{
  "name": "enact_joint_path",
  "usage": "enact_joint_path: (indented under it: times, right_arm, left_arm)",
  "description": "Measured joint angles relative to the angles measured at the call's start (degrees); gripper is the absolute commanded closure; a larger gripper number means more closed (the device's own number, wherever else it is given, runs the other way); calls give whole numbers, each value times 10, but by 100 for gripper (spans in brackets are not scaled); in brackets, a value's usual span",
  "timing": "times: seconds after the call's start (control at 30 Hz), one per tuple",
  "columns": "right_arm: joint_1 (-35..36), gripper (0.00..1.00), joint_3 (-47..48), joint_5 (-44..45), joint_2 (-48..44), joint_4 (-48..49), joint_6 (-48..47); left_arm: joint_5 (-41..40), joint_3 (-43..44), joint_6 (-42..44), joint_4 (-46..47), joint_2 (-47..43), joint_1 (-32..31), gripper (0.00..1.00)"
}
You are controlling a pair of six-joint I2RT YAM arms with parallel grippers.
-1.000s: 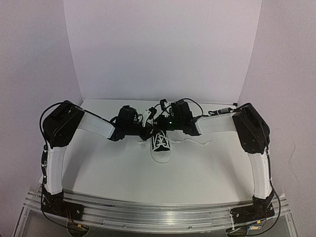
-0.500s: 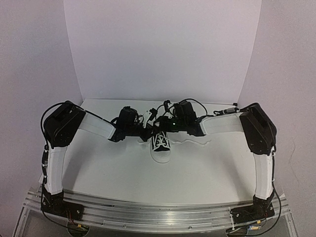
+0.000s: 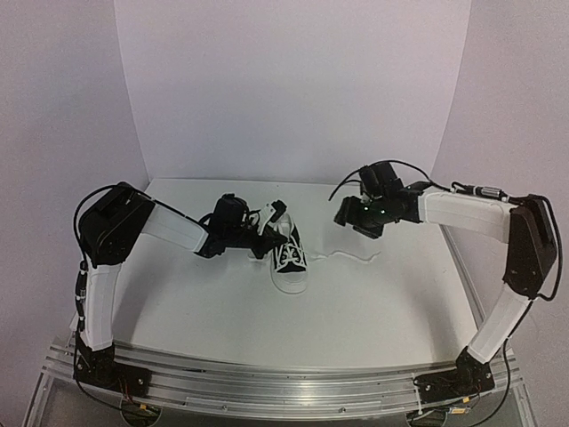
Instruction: Tie the shoes
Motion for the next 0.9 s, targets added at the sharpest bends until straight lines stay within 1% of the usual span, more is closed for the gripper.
enact_joint_path:
  times: [0.07, 0.17, 0.27, 0.37, 0.5, 0.53, 0.63, 0.67, 0.7, 0.8, 0.87, 0.9]
  right_arm:
    - [-37, 33, 11, 42, 8, -68, 26]
    - [-85, 36, 53, 83, 59, -146, 50]
    - [-110, 38, 90, 95, 128, -180, 68]
    - [-116, 41, 113, 95, 185, -205, 78]
    - [-114, 49, 133, 87, 234, -226, 86]
    - [-113, 54, 139, 86, 241, -229, 87]
    - [-112, 90, 147, 75, 246, -229, 93]
    - [-112, 99, 147, 74, 246, -229, 94]
    - [-112, 100, 148, 73, 247, -229, 95]
    - [-112, 100, 161, 71, 253, -235, 89]
    - [-112, 100, 193, 64, 268, -245, 76]
    - [-112, 100, 223, 56, 280, -248, 66]
  left_arm:
    - [0, -3, 10, 0, 0, -1, 100]
    - [0, -5, 25, 0, 0, -3, 100]
    - [0, -6, 38, 0, -1, -4, 100]
    - [0, -8, 47, 0, -3, -5, 100]
    - [0, -9, 55, 0, -6, -6, 100]
    - [0, -9, 55, 0, -6, -6, 100]
    - [0, -9, 57, -1, -6, -6, 100]
    - [0, -9, 58, -1, -6, -6, 100]
    - [0, -9, 58, -1, -6, -6, 100]
    - [0, -9, 62, -2, -6, -6, 100]
    - [0, -9, 66, -3, -7, -6, 100]
    - [0, -9, 68, -3, -7, -6, 100]
